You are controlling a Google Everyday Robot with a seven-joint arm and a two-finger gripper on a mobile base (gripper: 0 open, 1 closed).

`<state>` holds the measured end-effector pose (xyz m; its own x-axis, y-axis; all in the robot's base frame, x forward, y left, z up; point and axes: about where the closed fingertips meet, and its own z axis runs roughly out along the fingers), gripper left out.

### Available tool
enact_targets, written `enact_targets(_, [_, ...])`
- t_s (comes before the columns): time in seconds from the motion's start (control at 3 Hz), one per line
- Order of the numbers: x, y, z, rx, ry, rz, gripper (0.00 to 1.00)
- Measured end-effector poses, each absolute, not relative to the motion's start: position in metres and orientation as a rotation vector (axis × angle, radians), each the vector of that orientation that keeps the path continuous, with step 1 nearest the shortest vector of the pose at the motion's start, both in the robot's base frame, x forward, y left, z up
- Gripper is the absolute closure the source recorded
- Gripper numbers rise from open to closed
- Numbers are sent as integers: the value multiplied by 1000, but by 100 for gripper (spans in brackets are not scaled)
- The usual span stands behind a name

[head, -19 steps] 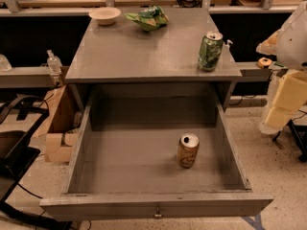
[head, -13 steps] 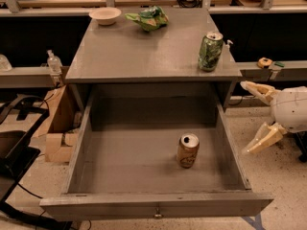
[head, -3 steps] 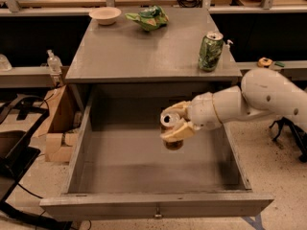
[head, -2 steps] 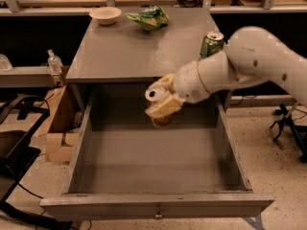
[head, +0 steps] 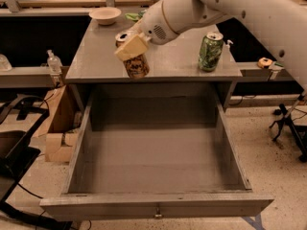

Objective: Pick orange can from top drawer and place on counter

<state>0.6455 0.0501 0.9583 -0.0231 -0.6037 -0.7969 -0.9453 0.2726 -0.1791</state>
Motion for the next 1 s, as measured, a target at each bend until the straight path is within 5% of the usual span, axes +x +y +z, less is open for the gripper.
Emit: enact_targets(1.0, [686,45,969,-1280,1734,487,100])
